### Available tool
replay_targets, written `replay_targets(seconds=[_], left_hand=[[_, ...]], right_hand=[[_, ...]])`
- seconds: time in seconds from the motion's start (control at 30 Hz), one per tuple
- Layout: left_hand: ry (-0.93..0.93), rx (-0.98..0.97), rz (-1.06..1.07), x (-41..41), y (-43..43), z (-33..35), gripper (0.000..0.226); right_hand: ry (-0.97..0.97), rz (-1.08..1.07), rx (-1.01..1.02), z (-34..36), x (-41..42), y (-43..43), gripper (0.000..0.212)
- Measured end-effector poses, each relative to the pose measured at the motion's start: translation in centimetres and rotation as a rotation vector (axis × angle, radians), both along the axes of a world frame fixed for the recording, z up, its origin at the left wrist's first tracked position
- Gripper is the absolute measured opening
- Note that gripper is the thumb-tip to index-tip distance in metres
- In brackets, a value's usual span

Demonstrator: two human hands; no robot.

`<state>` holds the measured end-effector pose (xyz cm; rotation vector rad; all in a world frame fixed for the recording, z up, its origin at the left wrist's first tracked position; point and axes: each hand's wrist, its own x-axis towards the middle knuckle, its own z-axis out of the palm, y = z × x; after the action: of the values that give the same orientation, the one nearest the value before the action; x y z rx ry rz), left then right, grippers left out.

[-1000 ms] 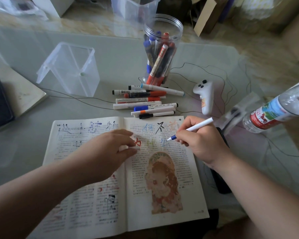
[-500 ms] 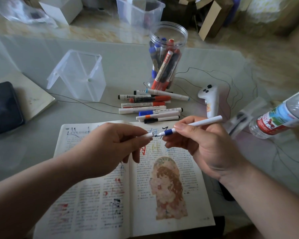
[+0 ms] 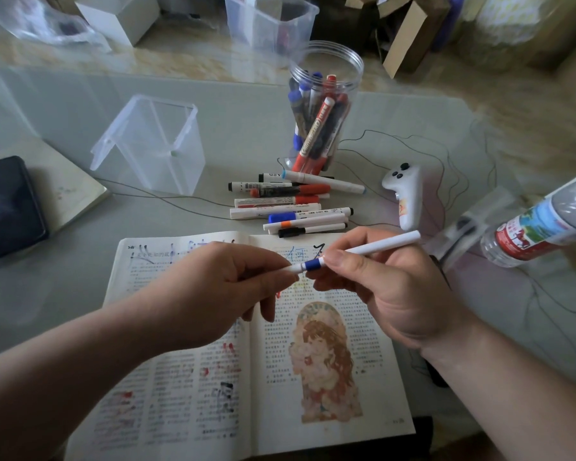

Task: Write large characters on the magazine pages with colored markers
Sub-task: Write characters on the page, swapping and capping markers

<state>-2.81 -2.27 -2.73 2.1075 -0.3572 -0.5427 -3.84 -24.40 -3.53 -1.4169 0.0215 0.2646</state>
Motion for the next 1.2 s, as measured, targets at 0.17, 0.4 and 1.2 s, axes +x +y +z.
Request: replay_targets(seconds=[0.17,0.4,1.2], left_hand=[[-0.068,0.027,0.016,-0.6,0.1,-0.1,0.036],[-0.483,0.013,0.022,-0.9,0.5,-0.2,0.031],[-0.405,0.353,0.561,5.8,12.4,5.9,0.027]], right_hand=[[0.021,0.064,0.045,0.5,-0.4,0.5,0.009],[0.043,0.020,0.078,0.8,-0.6,2.2,0.010],[-0.271,-0.056,-0.391,3.8,1.4,10.7,0.012]])
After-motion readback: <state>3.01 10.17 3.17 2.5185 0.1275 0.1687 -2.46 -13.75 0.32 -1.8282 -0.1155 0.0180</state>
